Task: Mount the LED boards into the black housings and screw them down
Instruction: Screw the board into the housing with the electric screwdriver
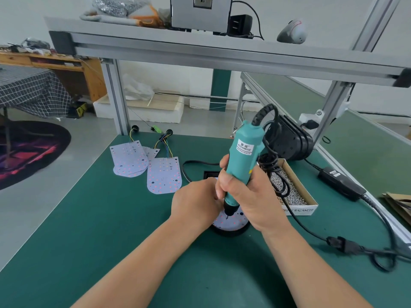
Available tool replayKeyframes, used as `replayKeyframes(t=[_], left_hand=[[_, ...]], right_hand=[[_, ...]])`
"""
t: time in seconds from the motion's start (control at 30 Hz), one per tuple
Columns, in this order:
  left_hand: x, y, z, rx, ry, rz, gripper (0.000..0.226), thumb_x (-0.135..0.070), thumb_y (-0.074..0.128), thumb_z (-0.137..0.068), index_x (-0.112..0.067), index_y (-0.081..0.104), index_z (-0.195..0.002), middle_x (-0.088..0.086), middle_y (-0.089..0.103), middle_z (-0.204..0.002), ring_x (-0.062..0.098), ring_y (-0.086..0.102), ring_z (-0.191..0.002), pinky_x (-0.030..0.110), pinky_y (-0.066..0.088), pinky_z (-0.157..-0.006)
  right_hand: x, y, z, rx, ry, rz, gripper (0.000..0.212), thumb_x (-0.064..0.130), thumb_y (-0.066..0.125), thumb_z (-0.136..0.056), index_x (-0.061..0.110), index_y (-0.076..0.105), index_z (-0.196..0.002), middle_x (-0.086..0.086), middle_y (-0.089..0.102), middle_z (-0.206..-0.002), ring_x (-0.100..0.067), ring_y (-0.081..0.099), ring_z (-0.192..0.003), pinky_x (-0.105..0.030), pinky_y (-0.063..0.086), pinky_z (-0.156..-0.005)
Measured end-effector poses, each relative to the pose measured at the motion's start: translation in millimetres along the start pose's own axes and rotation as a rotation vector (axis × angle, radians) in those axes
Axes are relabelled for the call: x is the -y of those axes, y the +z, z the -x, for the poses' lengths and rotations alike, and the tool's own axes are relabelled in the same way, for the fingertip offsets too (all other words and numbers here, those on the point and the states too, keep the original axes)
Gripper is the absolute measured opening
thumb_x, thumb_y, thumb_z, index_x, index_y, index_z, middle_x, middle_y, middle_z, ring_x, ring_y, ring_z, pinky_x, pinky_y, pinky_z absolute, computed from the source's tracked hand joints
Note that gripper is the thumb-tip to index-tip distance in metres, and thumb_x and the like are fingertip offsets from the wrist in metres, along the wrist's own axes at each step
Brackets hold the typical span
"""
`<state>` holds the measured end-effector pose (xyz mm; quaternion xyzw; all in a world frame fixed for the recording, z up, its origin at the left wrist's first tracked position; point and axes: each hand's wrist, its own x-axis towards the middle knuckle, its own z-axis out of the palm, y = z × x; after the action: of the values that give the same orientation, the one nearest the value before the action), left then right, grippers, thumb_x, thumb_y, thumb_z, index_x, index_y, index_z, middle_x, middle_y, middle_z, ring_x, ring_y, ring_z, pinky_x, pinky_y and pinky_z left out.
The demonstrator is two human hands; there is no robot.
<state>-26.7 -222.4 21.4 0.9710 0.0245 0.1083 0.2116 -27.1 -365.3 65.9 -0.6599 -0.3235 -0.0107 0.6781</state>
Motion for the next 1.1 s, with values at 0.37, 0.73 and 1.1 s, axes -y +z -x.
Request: replayKeyframes(t=[0.37,0.73,1.1], left_hand=[[2.7,-0.3,2.6,-0.029,0.054,0.03,0.016,-0.046,0.035,-0.074,-0.032,0.041,-0.068,-0.009,0.05,-0.056,0.001,0.043,-0.052,0.026,0.028,-0.049],[7.1,8.0,0.2,-0.051,0.079,-0.008,0.022,-0.048,0.031,-0.075,-0.031,0.045,-0.079,-0.01,0.047,-0.058,0.007,0.046,-0.054,0.025,0.027,-0.048],[2.7,-6.6,5.1,0.021,0.066,-0.03,0.015,-0.038,0.057,-0.088,-0.028,0.047,-0.086,-0.008,0.055,-0.071,0.023,0.055,-0.073,0.031,0.03,-0.056]], right_hand=[[-1.6,1.8,8.2,-0.056,-0.066,-0.015,0.034,0.02,0.07,-0.095,0.025,0.064,-0.128,-0.01,0.065,-0.078,-0.025,0.063,-0.076,-0.041,0.056,-0.078],[-5.4,-5.2,7.5,-0.017,-0.035,-0.083,0.039,0.009,0.07,-0.092,0.015,0.063,-0.13,-0.015,0.065,-0.08,-0.032,0.062,-0.077,-0.048,0.053,-0.079],[6.4,9.1,3.4,-0.177,-0.144,-0.136,0.047,0.04,0.079,-0.094,0.02,0.062,-0.132,-0.006,0.064,-0.079,-0.027,0.061,-0.07,-0.037,0.054,-0.072]])
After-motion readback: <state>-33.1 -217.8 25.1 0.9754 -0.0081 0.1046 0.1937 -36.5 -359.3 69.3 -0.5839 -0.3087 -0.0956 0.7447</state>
